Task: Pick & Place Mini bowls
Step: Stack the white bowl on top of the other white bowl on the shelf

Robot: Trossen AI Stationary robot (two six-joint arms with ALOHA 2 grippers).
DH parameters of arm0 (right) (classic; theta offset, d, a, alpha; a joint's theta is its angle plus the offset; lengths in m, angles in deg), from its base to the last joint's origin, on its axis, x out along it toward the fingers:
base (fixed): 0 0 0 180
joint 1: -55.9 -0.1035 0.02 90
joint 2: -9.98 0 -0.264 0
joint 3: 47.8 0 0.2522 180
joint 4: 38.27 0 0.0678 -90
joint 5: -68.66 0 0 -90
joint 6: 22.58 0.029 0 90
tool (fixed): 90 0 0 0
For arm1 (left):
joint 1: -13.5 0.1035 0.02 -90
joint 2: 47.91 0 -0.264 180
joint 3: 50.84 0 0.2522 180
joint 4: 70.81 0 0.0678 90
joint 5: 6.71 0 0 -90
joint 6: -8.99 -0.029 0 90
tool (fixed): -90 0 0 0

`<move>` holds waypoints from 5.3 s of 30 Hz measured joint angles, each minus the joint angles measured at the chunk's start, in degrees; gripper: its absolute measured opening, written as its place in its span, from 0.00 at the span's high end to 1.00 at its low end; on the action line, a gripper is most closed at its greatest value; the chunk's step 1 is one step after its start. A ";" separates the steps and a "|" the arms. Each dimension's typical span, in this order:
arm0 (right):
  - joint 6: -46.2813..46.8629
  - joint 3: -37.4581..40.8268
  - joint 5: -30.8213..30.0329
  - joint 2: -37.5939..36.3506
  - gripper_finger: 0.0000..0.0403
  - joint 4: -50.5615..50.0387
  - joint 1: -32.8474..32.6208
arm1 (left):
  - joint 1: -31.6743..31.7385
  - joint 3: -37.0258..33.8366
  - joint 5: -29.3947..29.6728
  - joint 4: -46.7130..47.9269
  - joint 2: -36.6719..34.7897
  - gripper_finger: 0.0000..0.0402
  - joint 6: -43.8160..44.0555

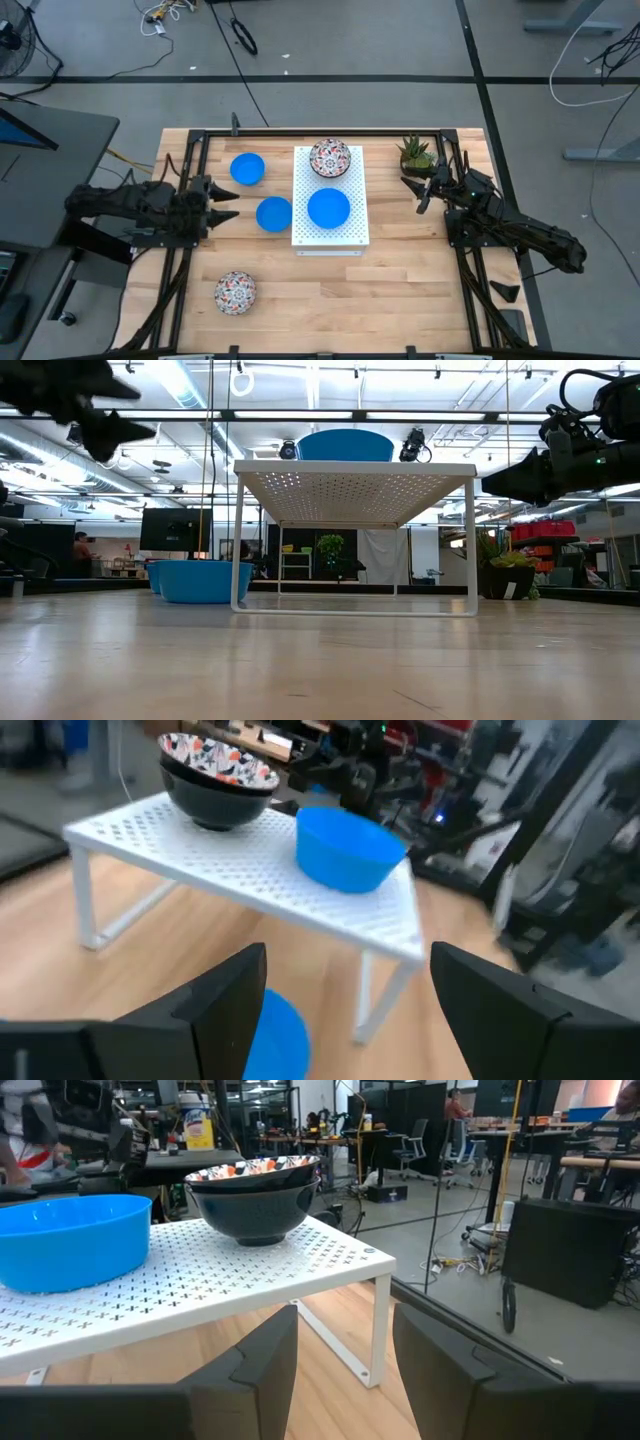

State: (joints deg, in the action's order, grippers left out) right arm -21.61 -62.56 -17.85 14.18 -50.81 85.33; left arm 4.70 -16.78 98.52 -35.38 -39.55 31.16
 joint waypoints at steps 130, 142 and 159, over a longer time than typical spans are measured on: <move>0.01 0.00 -0.01 -0.01 0.58 0.00 0.00 | -29.33 36.37 -11.14 35.55 86.13 0.28 43.19; 0.01 0.00 0.00 -0.02 0.58 -0.02 0.00 | -29.33 34.70 -14.10 31.63 86.19 0.32 43.11; 0.02 0.00 0.00 0.00 0.58 0.00 0.00 | -29.32 34.70 -15.73 31.37 85.97 0.74 43.00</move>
State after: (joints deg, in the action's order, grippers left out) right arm -21.59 -62.56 -17.85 14.18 -50.81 85.33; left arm -24.62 17.92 82.79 -4.00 46.41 74.15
